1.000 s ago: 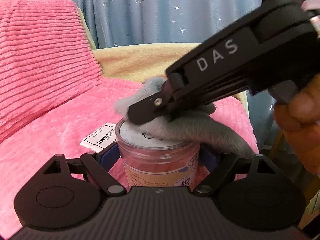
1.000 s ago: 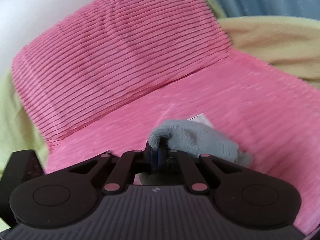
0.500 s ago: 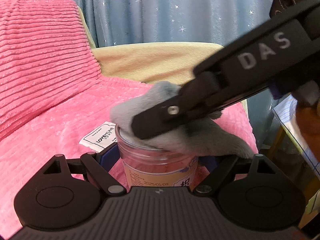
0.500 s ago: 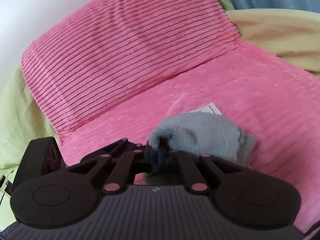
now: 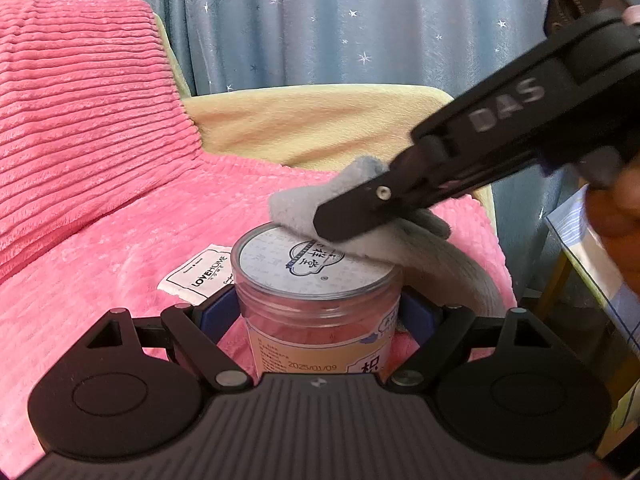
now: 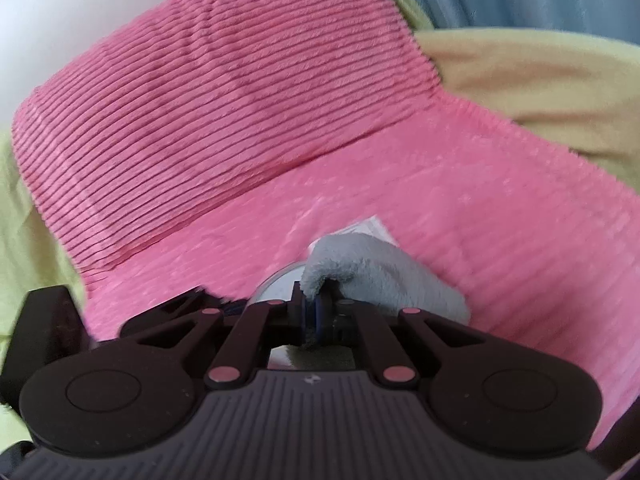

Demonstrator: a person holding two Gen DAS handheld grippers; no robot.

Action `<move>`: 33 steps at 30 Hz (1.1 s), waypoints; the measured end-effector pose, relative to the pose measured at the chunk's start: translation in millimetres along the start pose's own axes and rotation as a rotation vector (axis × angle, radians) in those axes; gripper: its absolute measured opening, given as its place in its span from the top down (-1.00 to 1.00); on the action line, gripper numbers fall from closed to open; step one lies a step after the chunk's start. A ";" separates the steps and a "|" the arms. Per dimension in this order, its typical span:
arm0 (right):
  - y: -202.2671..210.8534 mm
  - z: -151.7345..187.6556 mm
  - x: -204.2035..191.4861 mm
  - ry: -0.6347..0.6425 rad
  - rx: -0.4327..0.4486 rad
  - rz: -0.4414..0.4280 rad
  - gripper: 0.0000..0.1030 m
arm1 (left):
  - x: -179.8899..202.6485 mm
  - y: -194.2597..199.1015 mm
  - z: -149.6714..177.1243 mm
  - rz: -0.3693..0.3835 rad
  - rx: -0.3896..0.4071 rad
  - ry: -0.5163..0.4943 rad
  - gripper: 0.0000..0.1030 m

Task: Clean container
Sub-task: 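Keep rubbing the cloth over the lid edge with the right tool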

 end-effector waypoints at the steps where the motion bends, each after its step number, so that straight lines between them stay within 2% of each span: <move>1: -2.8 1.2 -5.1 0.006 -0.008 -0.020 0.96 | 0.1 0.0 -0.1 -0.001 0.000 0.001 -0.65; 3: -9.7 3.0 -15.2 0.018 -0.019 -0.052 0.95 | 0.5 0.0 0.0 -0.002 -0.001 0.001 -0.65; 7: -17.6 1.7 -19.9 0.018 0.002 -0.055 0.96 | 1.3 -0.6 -0.3 -0.004 0.000 0.003 -0.65; 13: -17.4 -3.3 -3.0 -0.004 0.049 0.002 0.96 | 2.0 -1.1 -0.2 -0.005 0.000 -0.004 -0.65; 18: -7.4 0.5 3.6 0.025 0.030 0.023 0.96 | 3.6 -1.7 -0.1 -0.006 0.000 -0.005 -0.65; 27: -13.2 10.4 -18.1 0.023 0.002 -0.086 0.96 | 7.2 -3.8 -1.7 -0.018 -0.002 0.007 -0.65; 33: -22.8 3.5 -15.7 0.056 0.045 -0.039 0.97 | 5.9 -6.0 -2.2 -0.021 -0.001 0.004 -0.65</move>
Point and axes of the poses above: each gripper's, at about its wrist camera, not at the fingertips, and y roughly against the way its jaws point, x to its right, z to its underside, the point moved 6 cm from there along -y, roughly the way its jaws point, and after that the axes turned 2 degrees about -z, right-handed, at the moved point
